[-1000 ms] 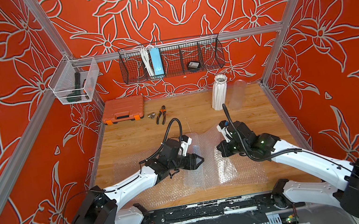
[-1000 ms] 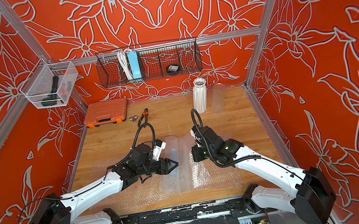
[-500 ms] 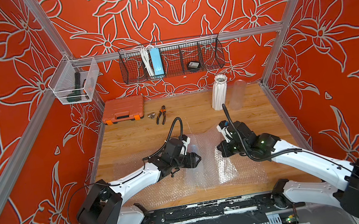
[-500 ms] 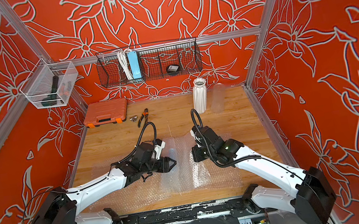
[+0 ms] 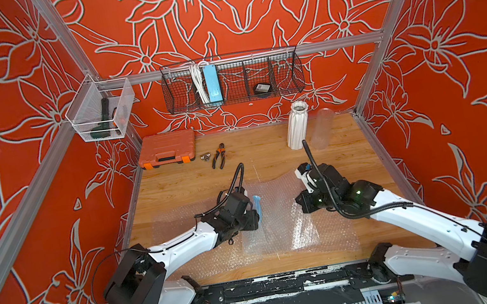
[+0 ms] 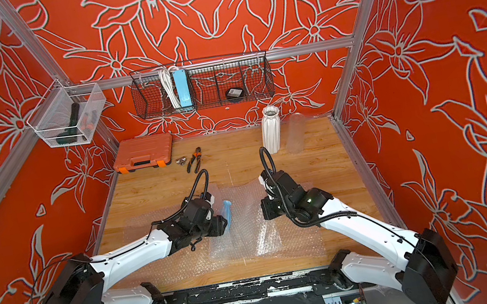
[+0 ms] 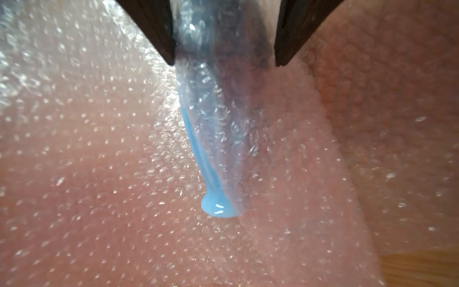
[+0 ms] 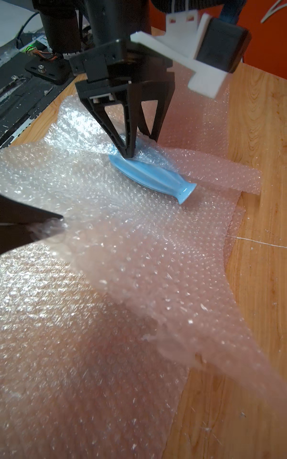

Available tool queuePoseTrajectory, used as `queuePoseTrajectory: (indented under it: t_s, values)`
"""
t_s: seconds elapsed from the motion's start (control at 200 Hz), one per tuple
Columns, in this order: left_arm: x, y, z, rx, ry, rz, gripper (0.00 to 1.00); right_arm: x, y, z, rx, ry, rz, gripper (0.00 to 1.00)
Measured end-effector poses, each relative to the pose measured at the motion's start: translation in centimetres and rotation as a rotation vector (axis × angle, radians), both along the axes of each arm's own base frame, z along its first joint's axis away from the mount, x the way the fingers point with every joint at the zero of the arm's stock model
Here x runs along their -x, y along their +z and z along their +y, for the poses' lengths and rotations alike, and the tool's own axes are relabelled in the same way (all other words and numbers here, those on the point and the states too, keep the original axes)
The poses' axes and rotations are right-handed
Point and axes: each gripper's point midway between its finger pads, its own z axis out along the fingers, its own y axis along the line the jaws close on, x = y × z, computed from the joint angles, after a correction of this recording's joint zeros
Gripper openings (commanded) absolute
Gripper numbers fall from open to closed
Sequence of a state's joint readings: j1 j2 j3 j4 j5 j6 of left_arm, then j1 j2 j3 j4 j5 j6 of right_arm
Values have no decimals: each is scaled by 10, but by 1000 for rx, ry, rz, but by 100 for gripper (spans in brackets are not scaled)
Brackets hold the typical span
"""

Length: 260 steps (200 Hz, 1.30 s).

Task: Unwrap the vase from the bubble wrap
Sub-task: Unwrap the bubble wrap, then pick up the vase from the bubble wrap.

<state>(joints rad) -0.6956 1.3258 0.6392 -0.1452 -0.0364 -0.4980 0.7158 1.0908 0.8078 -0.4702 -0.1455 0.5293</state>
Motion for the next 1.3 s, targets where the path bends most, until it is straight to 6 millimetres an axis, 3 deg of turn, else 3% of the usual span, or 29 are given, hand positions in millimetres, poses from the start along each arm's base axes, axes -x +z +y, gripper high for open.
queuePoseTrajectory:
  t_s: [0.435,0.756,0.866,1.046,1.181,1.301]
  values:
    - [4,21,45,-61,138,-125,68,-1,-3,-5,29,-9,-4,0]
    - [-1,19,78,-221,247,-127,67,0,-3,-6,34,-5,-5,0]
    - [-13,39,87,-260,296,-165,67,0,-3,-6,34,-5,-5,0]
    - [-37,90,93,-282,358,-276,68,0,-3,-6,34,-5,-5,0]
    - [-49,120,83,-259,328,-337,68,0,-4,-5,36,-5,-4,0]
    - [-49,120,58,-184,201,-326,71,-1,-5,-5,38,-5,-1,0]
